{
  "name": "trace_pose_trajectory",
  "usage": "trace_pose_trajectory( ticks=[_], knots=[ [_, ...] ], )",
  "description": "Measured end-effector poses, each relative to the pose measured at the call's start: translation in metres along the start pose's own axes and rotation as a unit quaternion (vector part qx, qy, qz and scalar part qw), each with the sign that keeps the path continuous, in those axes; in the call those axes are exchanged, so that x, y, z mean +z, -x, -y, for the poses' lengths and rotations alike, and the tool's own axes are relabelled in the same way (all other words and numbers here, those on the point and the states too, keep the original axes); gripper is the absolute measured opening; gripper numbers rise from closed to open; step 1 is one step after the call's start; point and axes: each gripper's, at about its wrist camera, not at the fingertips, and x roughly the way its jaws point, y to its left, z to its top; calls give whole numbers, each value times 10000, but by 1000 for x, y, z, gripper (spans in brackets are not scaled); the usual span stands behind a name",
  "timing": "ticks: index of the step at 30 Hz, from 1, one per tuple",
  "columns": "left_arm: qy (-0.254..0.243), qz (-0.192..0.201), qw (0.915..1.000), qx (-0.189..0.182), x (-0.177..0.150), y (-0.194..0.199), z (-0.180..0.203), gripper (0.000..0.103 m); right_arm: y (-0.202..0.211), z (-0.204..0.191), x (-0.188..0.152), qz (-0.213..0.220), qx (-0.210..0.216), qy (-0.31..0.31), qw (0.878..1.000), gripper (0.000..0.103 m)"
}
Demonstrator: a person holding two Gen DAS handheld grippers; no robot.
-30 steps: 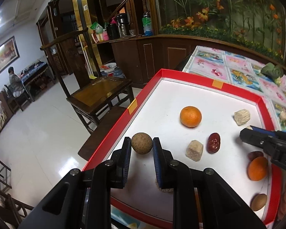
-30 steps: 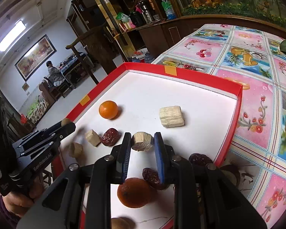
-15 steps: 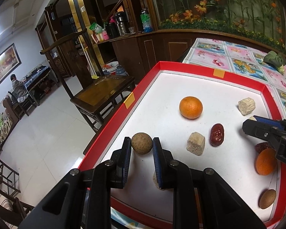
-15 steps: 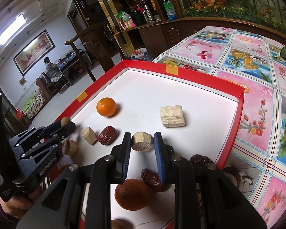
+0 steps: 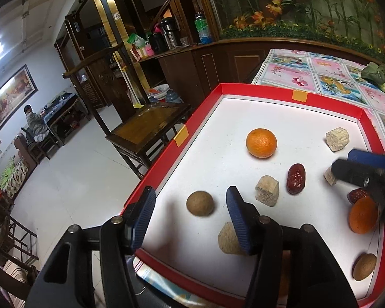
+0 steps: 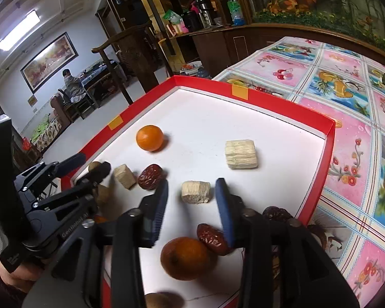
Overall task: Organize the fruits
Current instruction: 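Lower the ball and beige piece into the tray while opening both tools, then lift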
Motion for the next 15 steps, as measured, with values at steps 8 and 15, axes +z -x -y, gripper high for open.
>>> trace_pose_trajectory(
  ticks=[8, 15],
  knots=[
    [93, 141, 9998, -49, -2, 21, 0, 73, 29, 26, 9, 444, -36, -571, 9974, 51],
    [-113, 290, 9994, -171, -1, 42, 13, 73, 48, 47, 15, 689, -67, -946, 9931, 52]
  ],
)
